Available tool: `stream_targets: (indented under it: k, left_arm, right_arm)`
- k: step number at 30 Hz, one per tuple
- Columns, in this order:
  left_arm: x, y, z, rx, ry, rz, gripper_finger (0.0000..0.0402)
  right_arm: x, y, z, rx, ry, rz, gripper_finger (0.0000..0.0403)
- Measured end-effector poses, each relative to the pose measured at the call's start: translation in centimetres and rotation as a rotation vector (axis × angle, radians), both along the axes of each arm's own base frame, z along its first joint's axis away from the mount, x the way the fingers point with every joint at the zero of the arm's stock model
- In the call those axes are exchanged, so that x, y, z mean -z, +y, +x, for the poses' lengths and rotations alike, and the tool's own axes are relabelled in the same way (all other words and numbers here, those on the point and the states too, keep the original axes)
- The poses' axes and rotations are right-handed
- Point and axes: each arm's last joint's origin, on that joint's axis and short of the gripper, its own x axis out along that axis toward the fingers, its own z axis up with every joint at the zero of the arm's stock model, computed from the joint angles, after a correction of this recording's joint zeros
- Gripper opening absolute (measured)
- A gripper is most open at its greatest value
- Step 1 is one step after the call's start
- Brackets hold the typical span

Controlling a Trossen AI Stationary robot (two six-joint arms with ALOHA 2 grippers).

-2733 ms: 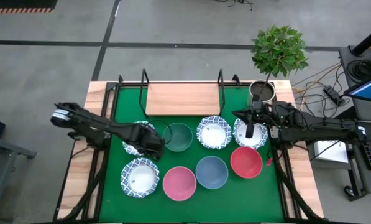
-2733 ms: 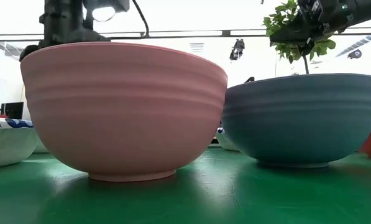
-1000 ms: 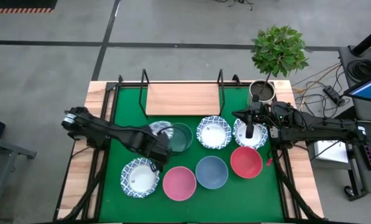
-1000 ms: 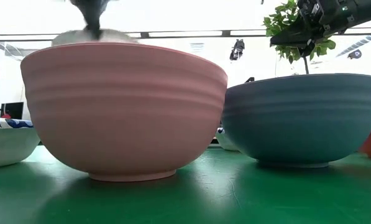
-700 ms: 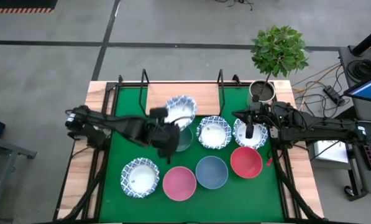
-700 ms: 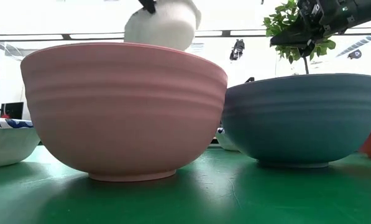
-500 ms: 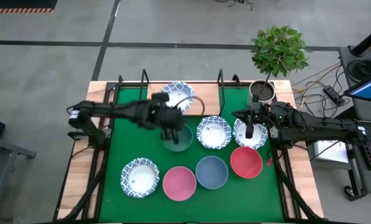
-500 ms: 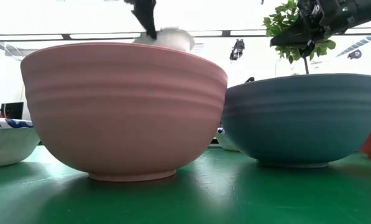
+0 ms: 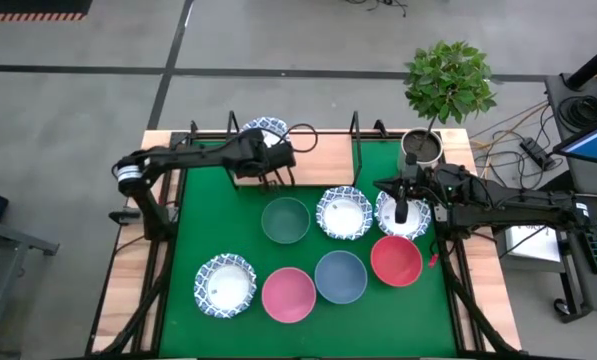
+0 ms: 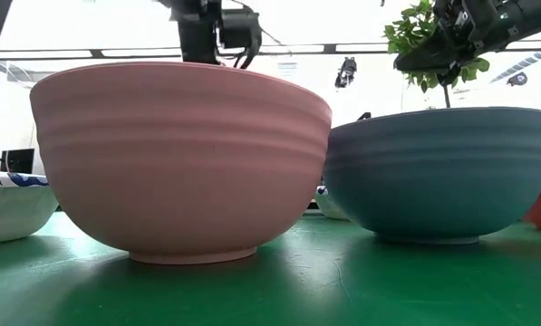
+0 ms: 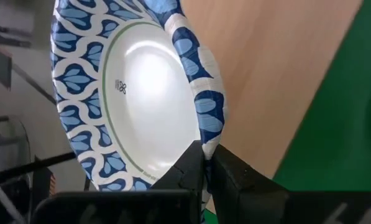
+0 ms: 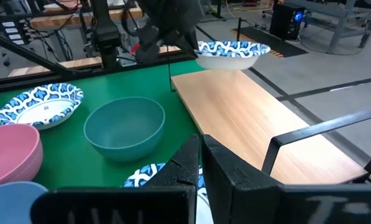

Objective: Place and stack bowls onto a shelf
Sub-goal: Put the white patterned bowl on the shelf, then put the green bowl on the shelf

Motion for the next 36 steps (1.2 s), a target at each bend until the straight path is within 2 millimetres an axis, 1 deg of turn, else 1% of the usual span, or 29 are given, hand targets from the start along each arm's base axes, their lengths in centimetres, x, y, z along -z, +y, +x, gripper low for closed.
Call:
stream_targets:
  k: [4,8,13,19,23,28,32,36]
  left_arm:
    - [0.7,0.6,-0.3,-0.019,0.009,-0.003,0.0000]
    - [1.2,0.6,-0.3,-0.021,-0.001,-0.001,0.0005]
    - [2.1,0.5,-0.5,-0.017,-0.004,-0.033,0.0020]
    - [2.3,0.5,-0.4,-0.024,-0.021,-0.034,0.0041]
    - [2.3,0.4,-0.3,-0.014,-0.035,-0.067,0.0067]
    - [1.8,0.4,-0.2,-0.027,-0.058,-0.093,0.0109]
    - [0.7,0.1,-0.2,-0.039,-0.047,-0.108,0.0138]
    - [-1.0,-1.3,0.4,0.000,-0.101,-0.181,0.0149]
  right_arm:
    - [0.0,0.0,0.0,0.000,0.005,0.001,0.0009]
    - [0.0,0.0,0.0,0.000,0.005,0.001,0.0009]
    - [0.1,0.0,0.0,0.000,0.009,0.002,0.0009]
    - [0.1,0.0,0.0,0.000,0.014,0.003,0.0009]
    - [0.1,0.0,0.0,0.001,0.013,0.005,0.0009]
    - [0.1,0.0,0.0,0.001,0.013,0.005,0.0009]
    - [0.1,0.0,0.0,0.003,0.012,0.012,0.0009]
    - [0.2,0.0,0.0,0.004,0.016,0.018,0.0009]
